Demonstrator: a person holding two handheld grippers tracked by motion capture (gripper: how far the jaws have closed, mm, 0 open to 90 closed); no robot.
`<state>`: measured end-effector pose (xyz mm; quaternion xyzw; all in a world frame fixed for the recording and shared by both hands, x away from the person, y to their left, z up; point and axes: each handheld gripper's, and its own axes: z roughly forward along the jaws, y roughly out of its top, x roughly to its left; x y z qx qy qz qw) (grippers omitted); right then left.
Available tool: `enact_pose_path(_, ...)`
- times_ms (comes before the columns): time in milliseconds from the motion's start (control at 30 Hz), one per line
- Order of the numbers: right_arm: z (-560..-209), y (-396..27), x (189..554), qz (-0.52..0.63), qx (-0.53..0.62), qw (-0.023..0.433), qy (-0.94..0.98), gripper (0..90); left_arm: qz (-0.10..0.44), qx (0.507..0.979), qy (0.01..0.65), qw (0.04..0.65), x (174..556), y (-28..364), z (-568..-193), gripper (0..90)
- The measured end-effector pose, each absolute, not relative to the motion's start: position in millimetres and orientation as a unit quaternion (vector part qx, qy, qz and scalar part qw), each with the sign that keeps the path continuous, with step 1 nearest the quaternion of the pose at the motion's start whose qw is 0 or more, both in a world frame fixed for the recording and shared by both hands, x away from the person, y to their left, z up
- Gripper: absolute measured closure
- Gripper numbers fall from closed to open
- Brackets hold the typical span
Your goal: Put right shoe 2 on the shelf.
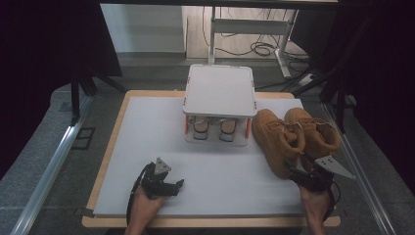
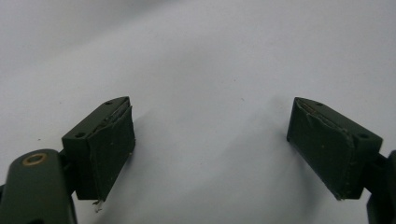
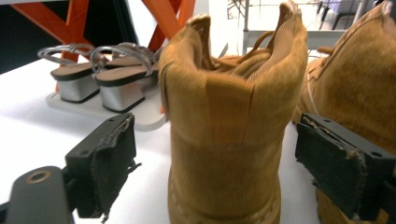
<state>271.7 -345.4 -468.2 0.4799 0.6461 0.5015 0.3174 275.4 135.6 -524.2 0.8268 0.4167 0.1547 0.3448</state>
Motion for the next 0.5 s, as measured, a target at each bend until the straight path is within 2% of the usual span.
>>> enact_pose_path(267, -465.9, -335.4, 290.5, 0.483, 0.481, 0.345, 0.645, 3.2, 0.155, 0.827, 0.417, 0.345, 275.3, 135.5, -524.2, 14.8)
enact_pose_path(500, -464.2, -330.7, 304.8, 0.485, 0.489, 0.347, 0.637, 2.5, 0.155, 0.827, 0.417, 0.345, 275.3, 135.5, -524.2, 14.8)
